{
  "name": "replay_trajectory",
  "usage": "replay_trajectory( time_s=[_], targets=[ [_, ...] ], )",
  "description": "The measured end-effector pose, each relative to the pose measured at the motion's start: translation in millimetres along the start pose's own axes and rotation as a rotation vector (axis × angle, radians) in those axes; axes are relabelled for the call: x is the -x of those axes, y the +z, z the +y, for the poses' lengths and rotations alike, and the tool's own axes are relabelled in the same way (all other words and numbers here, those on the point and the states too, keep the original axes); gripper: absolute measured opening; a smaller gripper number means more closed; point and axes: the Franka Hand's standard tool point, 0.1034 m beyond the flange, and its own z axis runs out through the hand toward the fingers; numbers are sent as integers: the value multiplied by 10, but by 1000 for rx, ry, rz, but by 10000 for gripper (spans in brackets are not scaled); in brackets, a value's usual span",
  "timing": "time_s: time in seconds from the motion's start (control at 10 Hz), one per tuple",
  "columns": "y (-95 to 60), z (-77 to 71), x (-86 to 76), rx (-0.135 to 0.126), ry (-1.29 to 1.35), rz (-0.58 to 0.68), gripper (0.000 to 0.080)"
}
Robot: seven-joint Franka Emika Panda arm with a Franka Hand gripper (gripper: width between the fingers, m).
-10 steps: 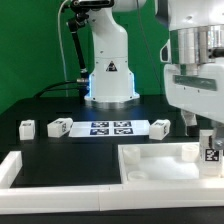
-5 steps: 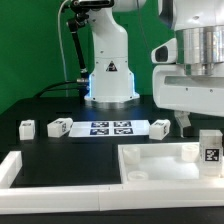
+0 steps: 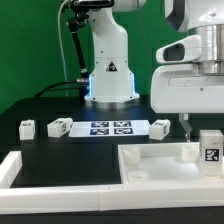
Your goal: Assemble square table
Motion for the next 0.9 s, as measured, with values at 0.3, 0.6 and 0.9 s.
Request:
replay_trajectory(
  time_s=[0.3,0.6,0.9],
  targets=[
    [0,0,0,-1,29,0,378],
    [3,29,-11,2,266,0,305],
    [16,111,-25,-19,705,-71,302]
  ],
)
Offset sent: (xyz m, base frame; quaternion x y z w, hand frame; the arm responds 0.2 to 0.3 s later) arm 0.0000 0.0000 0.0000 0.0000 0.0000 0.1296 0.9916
